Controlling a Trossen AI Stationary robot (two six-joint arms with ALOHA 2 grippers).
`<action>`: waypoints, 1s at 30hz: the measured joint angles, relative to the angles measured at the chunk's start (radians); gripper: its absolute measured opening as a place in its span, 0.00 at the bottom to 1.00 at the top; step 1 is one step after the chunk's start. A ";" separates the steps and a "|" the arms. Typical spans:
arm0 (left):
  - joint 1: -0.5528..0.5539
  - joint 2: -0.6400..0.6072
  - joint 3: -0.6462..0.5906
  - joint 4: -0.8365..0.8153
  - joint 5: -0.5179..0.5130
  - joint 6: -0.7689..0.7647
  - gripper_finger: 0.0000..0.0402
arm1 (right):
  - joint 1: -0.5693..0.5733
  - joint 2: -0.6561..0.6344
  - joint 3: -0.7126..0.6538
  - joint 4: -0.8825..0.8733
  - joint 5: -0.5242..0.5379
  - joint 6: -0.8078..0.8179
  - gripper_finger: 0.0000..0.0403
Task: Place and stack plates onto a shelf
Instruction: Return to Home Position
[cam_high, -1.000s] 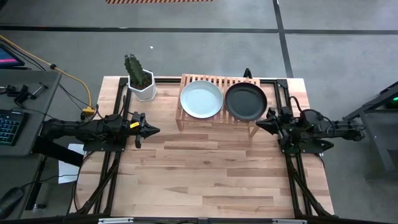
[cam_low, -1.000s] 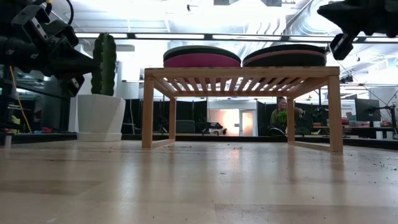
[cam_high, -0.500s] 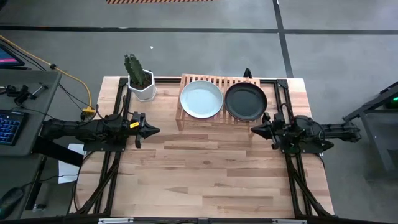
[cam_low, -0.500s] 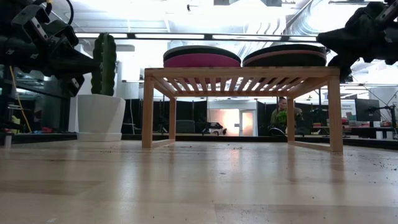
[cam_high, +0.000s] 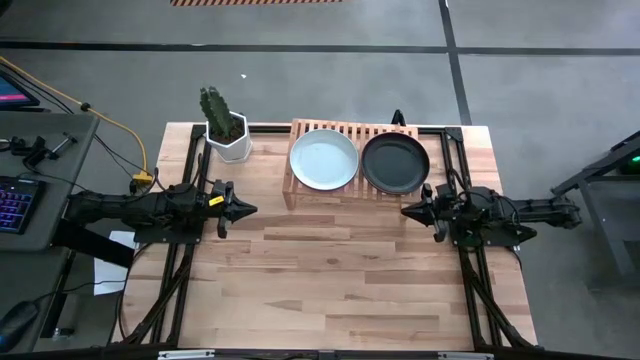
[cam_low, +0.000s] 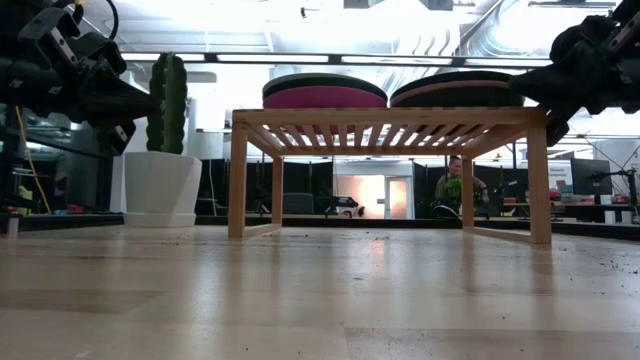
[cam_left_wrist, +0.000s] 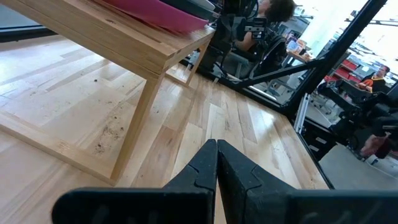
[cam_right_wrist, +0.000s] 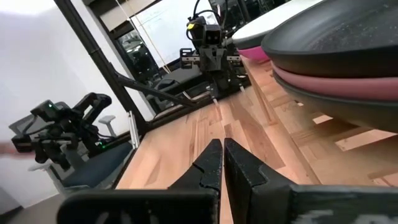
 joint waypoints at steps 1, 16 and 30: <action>0.000 0.000 0.000 0.000 0.000 0.000 0.00 | 0.000 0.000 0.000 0.000 0.000 0.000 0.00; 0.000 -0.007 0.000 -0.002 0.000 0.000 0.00 | 0.000 0.000 0.000 -0.002 0.000 0.000 0.00; -0.023 -0.142 -0.001 0.006 -0.003 0.000 0.00 | 0.000 0.000 0.000 -0.003 0.000 0.000 0.00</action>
